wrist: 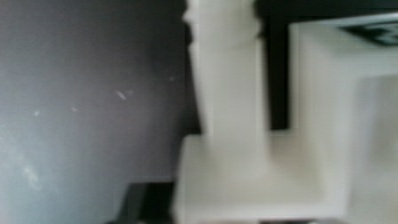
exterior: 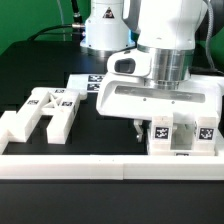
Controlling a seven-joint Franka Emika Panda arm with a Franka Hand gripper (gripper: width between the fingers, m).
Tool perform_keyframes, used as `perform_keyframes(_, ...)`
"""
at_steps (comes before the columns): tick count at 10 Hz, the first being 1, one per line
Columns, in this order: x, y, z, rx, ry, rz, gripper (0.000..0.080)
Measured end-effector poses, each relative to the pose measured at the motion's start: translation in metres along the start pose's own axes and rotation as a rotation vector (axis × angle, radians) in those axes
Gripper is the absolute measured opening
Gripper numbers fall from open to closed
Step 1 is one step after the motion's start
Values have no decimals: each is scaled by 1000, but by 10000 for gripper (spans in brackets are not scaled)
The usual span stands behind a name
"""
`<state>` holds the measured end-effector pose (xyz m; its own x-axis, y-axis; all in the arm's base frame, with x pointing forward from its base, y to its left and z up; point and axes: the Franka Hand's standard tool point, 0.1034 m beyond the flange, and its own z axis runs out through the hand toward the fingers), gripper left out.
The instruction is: Assemble chair
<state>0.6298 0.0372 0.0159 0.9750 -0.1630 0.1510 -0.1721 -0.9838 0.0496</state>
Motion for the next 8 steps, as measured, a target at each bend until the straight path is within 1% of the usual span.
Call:
perform_keyframes(1, 0, 4, -8, 1, 3, 2, 140)
perform_keyframes(2, -1, 5, -21, 4, -4, 0, 32)
perform_keyframes(3, -2, 6, -31, 8, -8, -4, 32)
perform_keyframes(4, -1, 6, -46, 11, -19, -7, 32)
perform_keyframes(5, 2, 7, -57, 14, -26, -9, 32)
perform_keyframes(6, 4, 7, -62, 14, -31, -7, 32)
perform_keyframes(8, 1, 7, -58, 12, -36, -9, 32)
